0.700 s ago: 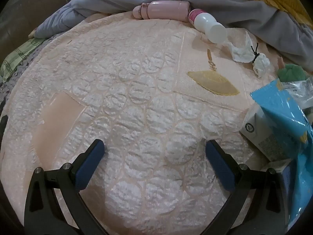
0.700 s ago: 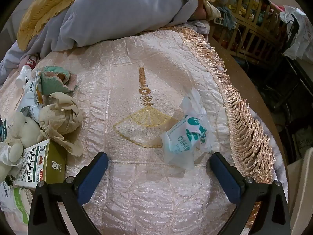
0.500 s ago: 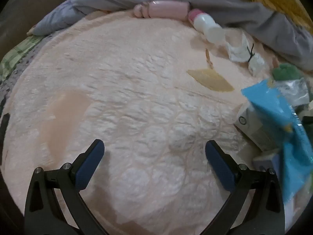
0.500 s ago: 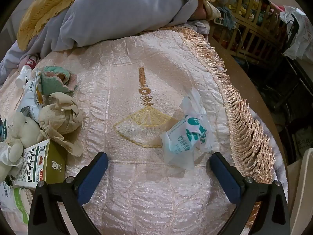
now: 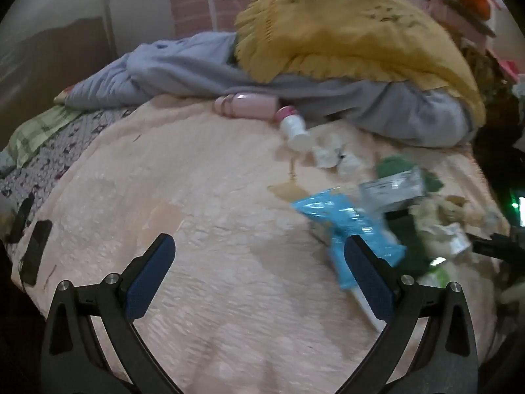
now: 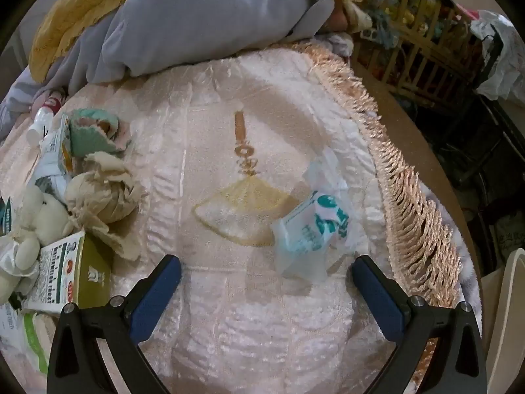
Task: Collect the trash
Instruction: 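Move both tools over the pile of trash on the bed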
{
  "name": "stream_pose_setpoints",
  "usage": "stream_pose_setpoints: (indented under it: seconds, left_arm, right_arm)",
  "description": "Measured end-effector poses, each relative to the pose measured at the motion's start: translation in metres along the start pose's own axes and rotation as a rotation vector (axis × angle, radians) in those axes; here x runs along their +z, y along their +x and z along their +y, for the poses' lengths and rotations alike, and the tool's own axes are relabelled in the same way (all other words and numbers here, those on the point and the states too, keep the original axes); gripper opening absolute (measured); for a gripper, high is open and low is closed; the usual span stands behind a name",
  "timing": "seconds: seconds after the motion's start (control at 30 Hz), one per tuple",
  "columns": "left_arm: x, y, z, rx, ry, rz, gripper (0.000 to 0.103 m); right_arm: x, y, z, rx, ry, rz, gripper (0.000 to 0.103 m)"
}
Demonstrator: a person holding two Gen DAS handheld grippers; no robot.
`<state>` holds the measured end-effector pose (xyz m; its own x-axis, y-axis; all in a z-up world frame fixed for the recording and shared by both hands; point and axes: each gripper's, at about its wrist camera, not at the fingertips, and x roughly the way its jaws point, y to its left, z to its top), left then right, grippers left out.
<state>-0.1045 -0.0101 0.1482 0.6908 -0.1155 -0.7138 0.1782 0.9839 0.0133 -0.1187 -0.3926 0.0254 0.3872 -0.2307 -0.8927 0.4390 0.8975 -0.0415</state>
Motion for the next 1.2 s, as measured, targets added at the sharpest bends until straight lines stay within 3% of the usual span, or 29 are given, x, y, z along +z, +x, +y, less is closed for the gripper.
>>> stream_pose_setpoints:
  seconds: [0.07, 0.17, 0.33, 0.73, 1.2]
  left_arm:
    - [-0.004, -0.009, -0.01, -0.024, 0.003, -0.023, 0.103]
    - [-0.011, -0.023, -0.024, -0.059, 0.012, -0.057, 0.102]
    - [-0.022, -0.044, -0.047, -0.082, 0.055, -0.118, 0.102]
    - [-0.028, -0.063, -0.079, -0.155, 0.074, -0.165, 0.102]
    - [-0.026, -0.064, -0.079, -0.173, 0.045, -0.18, 0.102]
  right_arm:
    - [0.0, -0.006, 0.001, 0.006, -0.024, 0.034, 0.103]
    - [-0.014, -0.025, 0.002, -0.001, -0.013, 0.003, 0.103]
    - [-0.037, -0.078, 0.001, 0.049, 0.042, -0.112, 0.103]
    - [-0.058, -0.171, 0.045, 0.063, -0.025, -0.345, 0.103]
    - [-0.06, -0.203, 0.052, 0.106, -0.017, -0.437, 0.103]
